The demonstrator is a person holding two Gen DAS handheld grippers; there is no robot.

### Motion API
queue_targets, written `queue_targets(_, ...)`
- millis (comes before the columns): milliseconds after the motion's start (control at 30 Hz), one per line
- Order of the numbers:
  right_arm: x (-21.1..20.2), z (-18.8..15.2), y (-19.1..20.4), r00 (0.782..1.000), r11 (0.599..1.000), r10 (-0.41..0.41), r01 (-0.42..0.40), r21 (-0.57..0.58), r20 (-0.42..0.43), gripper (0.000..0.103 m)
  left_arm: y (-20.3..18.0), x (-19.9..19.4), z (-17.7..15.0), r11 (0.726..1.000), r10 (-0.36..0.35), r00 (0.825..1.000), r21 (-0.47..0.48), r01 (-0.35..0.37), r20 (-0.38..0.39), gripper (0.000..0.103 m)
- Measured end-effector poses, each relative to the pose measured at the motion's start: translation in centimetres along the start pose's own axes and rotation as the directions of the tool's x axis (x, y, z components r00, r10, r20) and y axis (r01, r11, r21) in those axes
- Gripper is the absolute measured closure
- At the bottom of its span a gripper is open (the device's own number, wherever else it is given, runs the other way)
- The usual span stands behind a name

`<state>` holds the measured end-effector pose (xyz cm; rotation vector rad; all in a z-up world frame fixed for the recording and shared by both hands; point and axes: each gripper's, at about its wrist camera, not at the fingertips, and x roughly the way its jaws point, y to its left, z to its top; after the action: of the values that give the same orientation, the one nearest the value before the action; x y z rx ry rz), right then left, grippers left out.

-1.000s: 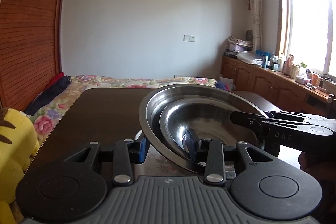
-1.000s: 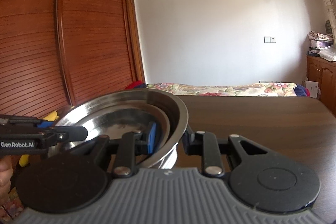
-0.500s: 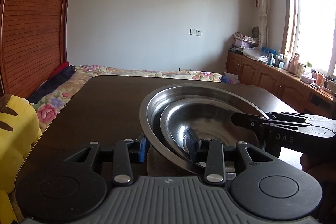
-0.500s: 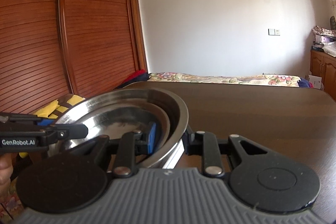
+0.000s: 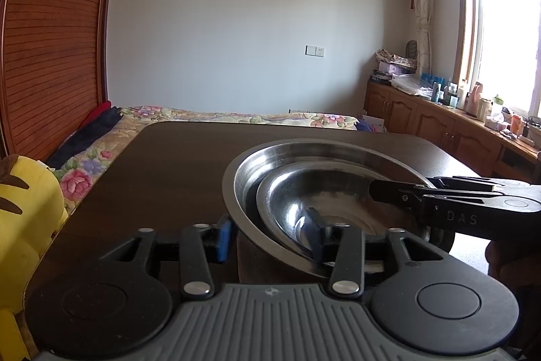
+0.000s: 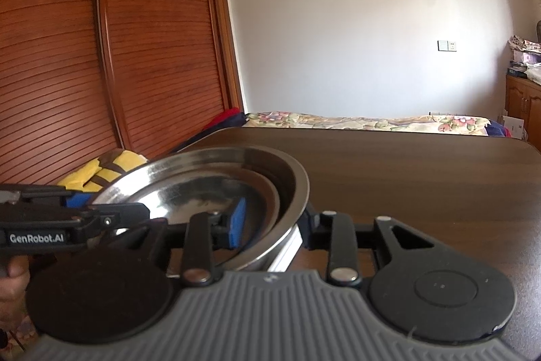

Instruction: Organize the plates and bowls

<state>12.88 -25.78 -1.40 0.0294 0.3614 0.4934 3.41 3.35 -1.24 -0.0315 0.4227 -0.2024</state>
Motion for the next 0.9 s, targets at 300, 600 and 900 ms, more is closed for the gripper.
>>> queue_targets(300, -0.9, 0.2, 0.6, 0.999, 0.998, -0.038, 0.039, -0.056, 0.008, 0.042, 0.3, 0.1, 0.1, 1.000, 0.015, 1.000, 0.000, -0.015, -0.001, 0.034)
queue_targets(600, -3.1, 0.9, -0.2, 0.996, 0.996, -0.076, 0.078, -0.039, 0.052, 0.035, 0.3, -0.5, 0.8, 0.999, 0.042, 0.999, 0.011, -0.043, 0.031, 0.011)
queue_targets(900, -5.5, 0.5, -1.5, 0.985, 0.989, -0.147, 0.147, 0.004, 0.086, 0.008, -1.5, -1.4, 1.5, 0.998, 0.048, 0.997, 0.043, -0.051, 0.069, 0.000)
